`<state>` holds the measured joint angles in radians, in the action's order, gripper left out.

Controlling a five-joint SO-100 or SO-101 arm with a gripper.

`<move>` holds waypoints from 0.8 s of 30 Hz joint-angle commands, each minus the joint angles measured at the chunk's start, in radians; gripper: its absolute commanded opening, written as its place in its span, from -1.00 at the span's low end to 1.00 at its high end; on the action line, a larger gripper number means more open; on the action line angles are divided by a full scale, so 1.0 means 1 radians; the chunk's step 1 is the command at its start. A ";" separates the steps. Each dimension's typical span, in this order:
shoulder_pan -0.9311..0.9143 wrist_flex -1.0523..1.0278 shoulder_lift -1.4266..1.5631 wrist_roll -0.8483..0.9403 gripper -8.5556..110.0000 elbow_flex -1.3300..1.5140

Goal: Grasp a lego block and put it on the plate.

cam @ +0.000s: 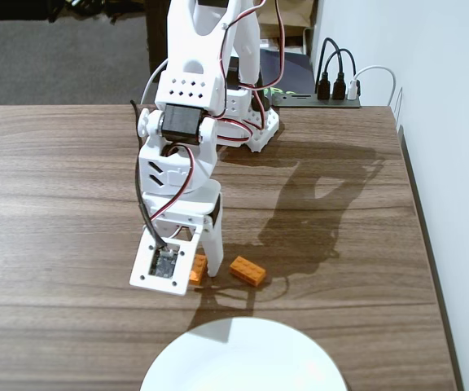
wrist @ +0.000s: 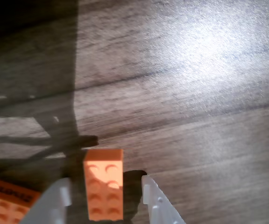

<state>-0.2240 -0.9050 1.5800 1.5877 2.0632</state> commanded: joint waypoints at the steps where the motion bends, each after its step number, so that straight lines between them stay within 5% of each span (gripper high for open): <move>1: -0.003 0.009 -0.002 -0.003 -0.59 0.002; 5: 0.005 0.012 0.000 -0.012 -0.74 0.002; 24: 0.035 -0.026 0.097 -0.044 -0.82 0.003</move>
<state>-0.2010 -0.9235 1.6076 1.5539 2.0709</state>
